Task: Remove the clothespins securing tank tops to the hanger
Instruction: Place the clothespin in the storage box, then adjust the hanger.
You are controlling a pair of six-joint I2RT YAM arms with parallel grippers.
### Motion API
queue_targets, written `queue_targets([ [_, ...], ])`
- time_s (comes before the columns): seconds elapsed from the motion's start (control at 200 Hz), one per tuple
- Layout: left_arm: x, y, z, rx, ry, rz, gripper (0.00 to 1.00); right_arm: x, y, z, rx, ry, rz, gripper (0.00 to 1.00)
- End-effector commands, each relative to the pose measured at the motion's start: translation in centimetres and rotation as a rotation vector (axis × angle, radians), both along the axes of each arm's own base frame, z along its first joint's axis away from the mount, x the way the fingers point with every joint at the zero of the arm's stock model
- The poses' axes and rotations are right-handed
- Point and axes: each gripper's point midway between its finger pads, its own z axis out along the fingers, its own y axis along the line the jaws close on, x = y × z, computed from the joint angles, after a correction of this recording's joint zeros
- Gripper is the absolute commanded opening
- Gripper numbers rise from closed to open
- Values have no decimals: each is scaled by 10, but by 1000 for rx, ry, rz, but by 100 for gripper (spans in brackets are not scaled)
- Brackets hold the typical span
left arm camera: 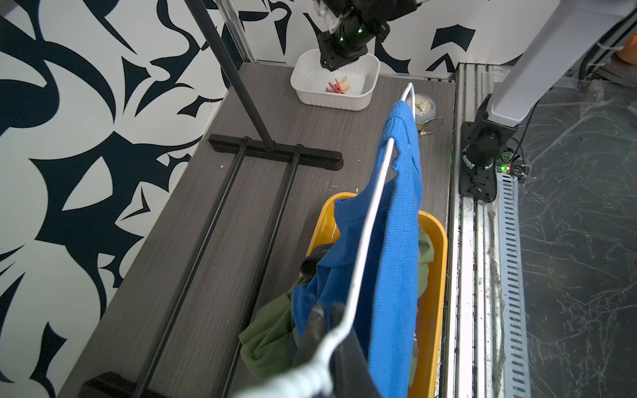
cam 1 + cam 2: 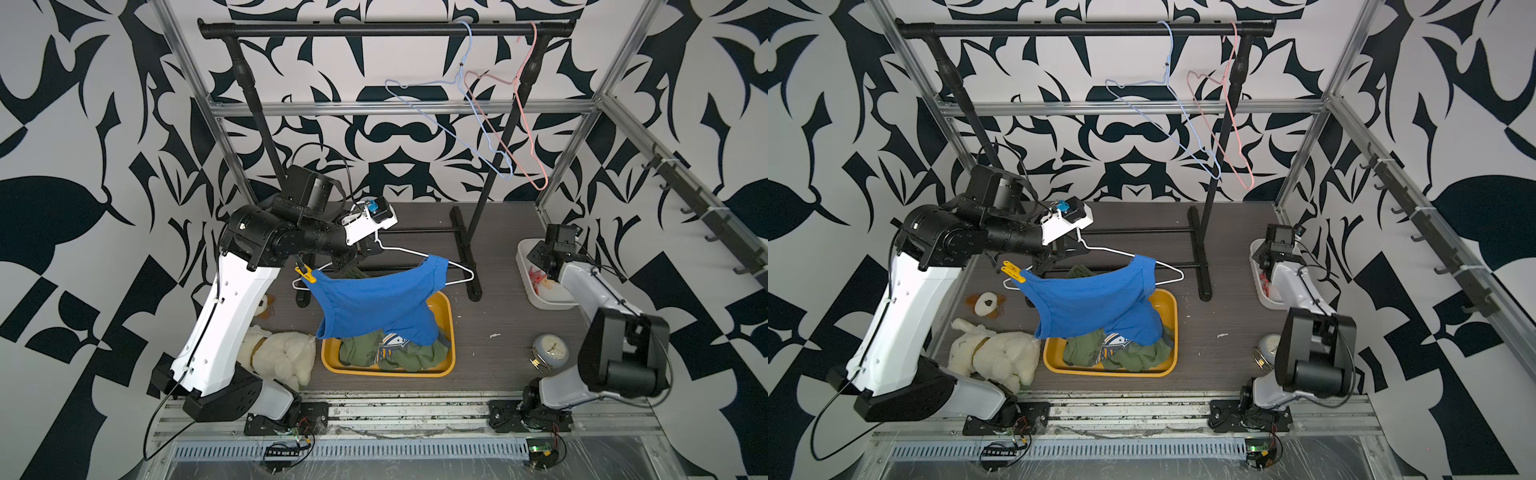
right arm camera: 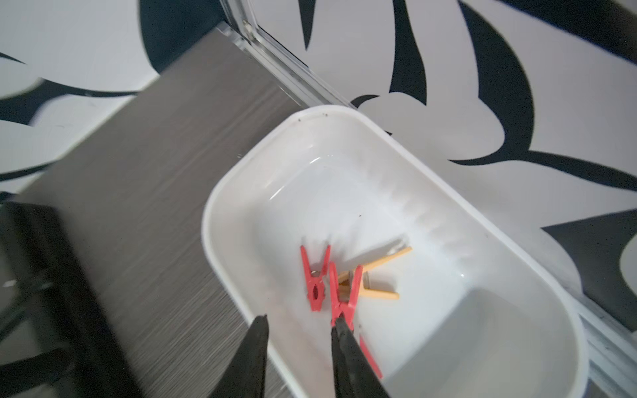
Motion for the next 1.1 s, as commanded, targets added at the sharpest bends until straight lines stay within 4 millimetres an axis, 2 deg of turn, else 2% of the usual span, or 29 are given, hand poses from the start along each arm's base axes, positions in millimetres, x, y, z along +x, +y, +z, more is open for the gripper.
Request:
queue_targets([
  [0.0, -4, -8, -4, -5, 19, -43, 5, -9, 50, 41, 138, -180, 164, 32],
  [0.1, -5, -9, -7, 0, 31, -57, 5, -29, 101, 81, 191, -304, 372, 31],
  [0.16, -6, -9, -9, 4, 42, -61, 4, -44, 136, 113, 222, -386, 525, 31],
  [0.25, -9, -9, -14, 11, 60, -68, 4, -73, 196, 165, 273, -484, 803, 32],
  [0.355, -12, -7, -17, 20, 73, -68, 4, -110, 254, 214, 306, -548, 1075, 33],
  [0.46, -16, -4, -21, 35, 79, -74, 4, -139, 294, 250, 332, -593, 1272, 34],
  [0.535, -18, -2, -22, 42, 78, -72, 4, -158, 315, 270, 348, -628, 1392, 36],
  [0.64, -21, -1, -19, 39, 71, -76, 5, -174, 336, 281, 336, -629, 1516, 38],
  [0.78, -22, -3, -16, 38, 72, -85, 5, -189, 361, 278, 330, -575, 1646, 40],
  [0.97, -22, -4, -16, 45, 81, -95, 4, -192, 375, 260, 249, -492, 1686, 41],
  [1.095, -21, -5, -15, 50, 73, -100, 4, -199, 382, 256, 226, -470, 1723, 41],
])
